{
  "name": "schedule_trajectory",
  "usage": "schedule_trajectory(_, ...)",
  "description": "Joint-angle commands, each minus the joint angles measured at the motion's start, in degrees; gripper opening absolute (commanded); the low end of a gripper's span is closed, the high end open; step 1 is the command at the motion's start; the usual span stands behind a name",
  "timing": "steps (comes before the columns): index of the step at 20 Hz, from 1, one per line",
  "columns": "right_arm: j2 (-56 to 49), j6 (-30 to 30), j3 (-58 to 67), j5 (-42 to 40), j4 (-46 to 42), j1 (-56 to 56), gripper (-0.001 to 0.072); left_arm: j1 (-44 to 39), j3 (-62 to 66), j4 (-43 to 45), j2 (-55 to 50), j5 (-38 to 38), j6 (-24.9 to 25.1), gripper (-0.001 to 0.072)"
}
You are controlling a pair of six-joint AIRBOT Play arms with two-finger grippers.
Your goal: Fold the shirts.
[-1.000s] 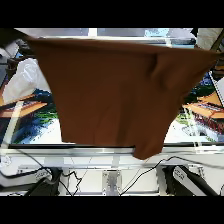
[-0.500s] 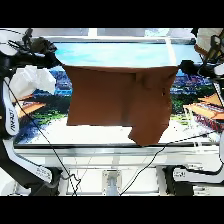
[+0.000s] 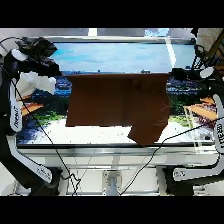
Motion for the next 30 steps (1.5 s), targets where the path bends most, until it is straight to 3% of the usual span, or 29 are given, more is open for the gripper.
schedule_trajectory(1,-0.33,0.15,-2.67,3.76,-2.32,0.04,0.0023,-0.02,-3.32,1.64,-0.48,-3.41,-0.35,0.0011)
schedule_trajectory(7,-0.48,0.15,-14.49,0.22,-2.23,0.07,0.0025,-0.02,-15.15,-1.07,-1.18,-0.07,-0.5,0.0012)
schedule_trajectory(14,-0.48,0.59,-15.89,-3.82,-0.68,0.09,0.0028,-0.07,-15.93,-1.05,-1.27,1.53,-0.63,0.0013)
schedule_trajectory(18,-0.5,2.32,-15.89,-3.91,-0.48,0.11,0.0028,-0.11,-15.93,-1.2,-2.47,1.11,-5.75,0.0014)
schedule_trajectory(19,-0.5,3.43,-15.87,-3.91,-0.44,0.11,0.0032,-0.15,-15.93,-1.79,-2.86,1.07,-6.8,0.0031)
schedule_trajectory(20,-0.5,3.43,-15.85,-3.87,0.02,0.11,0.0065,-0.15,-15.93,-2.38,-2.97,0.85,-6.78,0.0128)
schedule_trajectory(21,-0.5,3.45,-15.85,-3.89,0.96,0.11,0.0181,-0.13,-15.87,-3.15,-2.95,0.92,-6.78,0.0329)
schedule_trajectory(22,-0.5,3.43,-15.85,-3.89,1.84,0.09,0.0256,-0.09,-15.78,-3.58,-2.95,0.87,-6.78,0.0423)
schedule_trajectory(26,-0.31,3.34,-15.82,-3.87,1.73,0.04,0.0256,-0.02,-15.47,-3.58,-2.86,0.07,-6.78,0.042)
schedule_trajectory(30,3.08,2.91,-13.0,-2.64,-0.44,0.04,0.0256,0.0,-5.79,-3.43,-2.8,-6.8,-5.99,0.0414)
